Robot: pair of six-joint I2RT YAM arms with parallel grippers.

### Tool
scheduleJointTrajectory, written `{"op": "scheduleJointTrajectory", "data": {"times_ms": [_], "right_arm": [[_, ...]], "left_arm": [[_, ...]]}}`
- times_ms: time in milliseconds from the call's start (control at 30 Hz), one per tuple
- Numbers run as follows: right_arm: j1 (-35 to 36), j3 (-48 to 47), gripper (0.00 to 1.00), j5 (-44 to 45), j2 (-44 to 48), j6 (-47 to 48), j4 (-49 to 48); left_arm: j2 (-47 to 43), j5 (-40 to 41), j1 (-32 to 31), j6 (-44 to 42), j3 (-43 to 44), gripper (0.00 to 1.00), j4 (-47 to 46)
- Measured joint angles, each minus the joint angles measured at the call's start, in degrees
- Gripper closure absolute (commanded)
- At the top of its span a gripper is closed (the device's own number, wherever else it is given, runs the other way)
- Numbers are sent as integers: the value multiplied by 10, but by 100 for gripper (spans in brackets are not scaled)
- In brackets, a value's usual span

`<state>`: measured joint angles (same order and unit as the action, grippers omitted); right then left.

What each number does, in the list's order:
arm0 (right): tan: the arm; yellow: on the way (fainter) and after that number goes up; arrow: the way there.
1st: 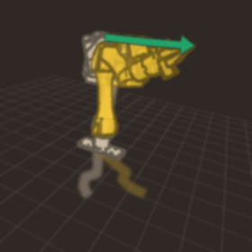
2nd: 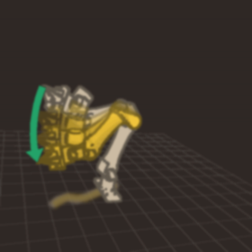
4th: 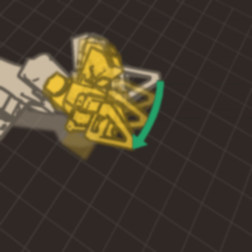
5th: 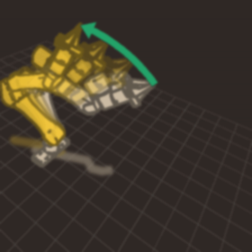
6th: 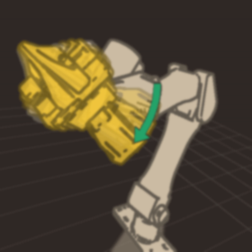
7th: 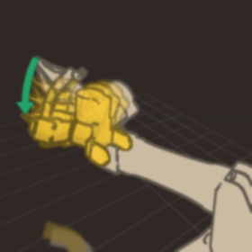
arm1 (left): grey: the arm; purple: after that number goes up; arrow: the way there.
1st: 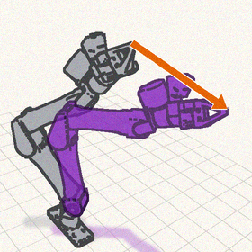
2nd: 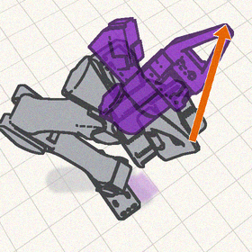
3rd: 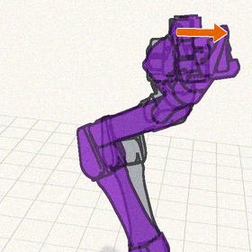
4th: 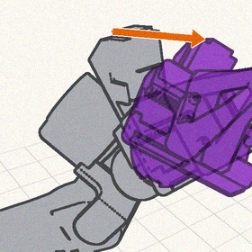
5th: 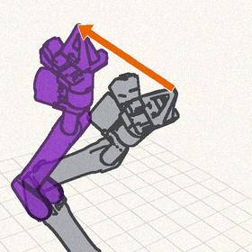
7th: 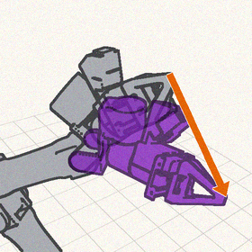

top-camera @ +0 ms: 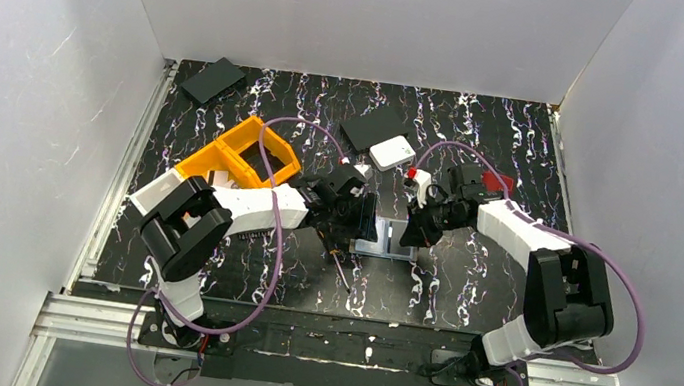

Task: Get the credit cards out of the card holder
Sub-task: Remove the credit card from the card holder.

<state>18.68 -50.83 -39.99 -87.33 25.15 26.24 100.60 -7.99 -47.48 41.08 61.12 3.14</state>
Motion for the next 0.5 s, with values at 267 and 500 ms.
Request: {"op": "scheduleJointTrajectory", "data": {"times_ms": [267, 500], "right_arm": [[1, 0, 92, 21, -19, -12, -8], [1, -1, 92, 24, -35, -14, -8]], "left_arm": [[21, -2, 0, -2, 0, 50, -4], [23, -2, 0, -1, 0, 49, -2]]}}
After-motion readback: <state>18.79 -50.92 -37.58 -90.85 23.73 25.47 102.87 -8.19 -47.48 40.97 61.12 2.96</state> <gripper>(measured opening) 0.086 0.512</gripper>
